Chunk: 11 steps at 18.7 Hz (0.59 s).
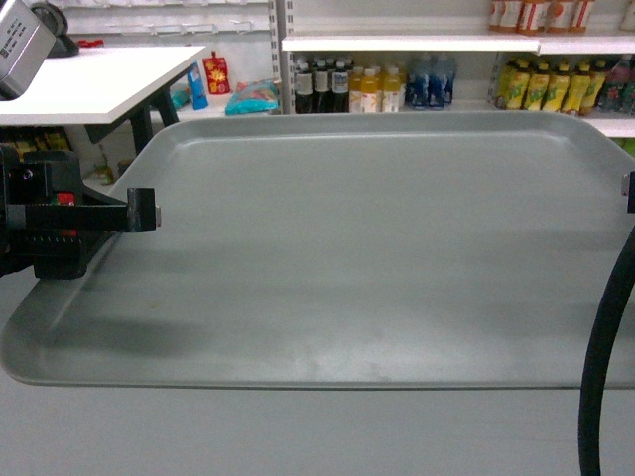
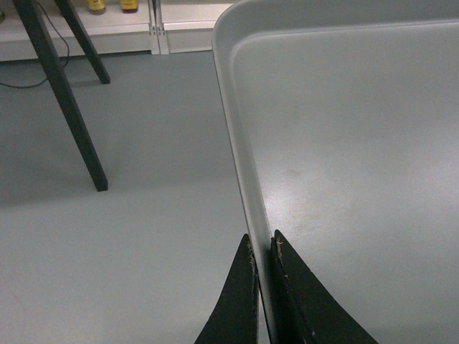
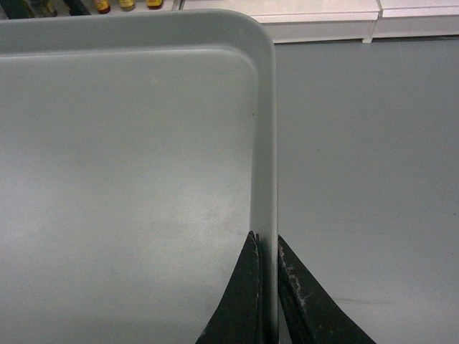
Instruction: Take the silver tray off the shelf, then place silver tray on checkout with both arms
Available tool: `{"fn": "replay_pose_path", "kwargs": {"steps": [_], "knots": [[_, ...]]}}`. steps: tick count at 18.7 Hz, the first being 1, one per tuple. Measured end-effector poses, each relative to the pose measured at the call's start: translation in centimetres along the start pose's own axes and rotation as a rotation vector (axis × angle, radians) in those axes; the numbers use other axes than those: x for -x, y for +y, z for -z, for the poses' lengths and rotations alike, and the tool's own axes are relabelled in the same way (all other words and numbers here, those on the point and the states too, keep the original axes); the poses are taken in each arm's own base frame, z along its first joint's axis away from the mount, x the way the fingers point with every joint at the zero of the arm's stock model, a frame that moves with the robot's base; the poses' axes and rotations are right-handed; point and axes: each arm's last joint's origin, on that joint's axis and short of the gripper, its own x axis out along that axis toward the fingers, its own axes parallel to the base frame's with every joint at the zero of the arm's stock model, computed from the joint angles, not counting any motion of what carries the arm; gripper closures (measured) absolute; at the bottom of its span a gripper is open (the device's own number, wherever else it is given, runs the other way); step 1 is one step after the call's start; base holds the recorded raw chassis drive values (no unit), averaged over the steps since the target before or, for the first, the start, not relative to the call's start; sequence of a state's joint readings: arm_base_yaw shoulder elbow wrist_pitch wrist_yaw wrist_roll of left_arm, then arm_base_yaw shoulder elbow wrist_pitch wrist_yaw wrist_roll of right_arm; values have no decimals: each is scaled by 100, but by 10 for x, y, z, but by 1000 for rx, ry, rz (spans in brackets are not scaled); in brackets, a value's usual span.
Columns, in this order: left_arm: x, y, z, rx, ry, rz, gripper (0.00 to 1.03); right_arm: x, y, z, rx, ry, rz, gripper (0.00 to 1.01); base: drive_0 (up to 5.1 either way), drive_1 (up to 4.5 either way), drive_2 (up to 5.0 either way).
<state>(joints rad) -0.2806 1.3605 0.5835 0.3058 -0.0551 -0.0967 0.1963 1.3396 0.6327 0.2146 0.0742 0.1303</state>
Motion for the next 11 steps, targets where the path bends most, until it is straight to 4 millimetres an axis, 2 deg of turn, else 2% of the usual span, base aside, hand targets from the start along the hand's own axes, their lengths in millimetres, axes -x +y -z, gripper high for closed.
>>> {"fn": "replay_pose_path", "kwargs": {"steps": [11], "knots": [[0, 0, 0, 0, 5, -1, 100, 0, 0, 0, 0, 0, -1, 98, -505, 241, 241]]}}
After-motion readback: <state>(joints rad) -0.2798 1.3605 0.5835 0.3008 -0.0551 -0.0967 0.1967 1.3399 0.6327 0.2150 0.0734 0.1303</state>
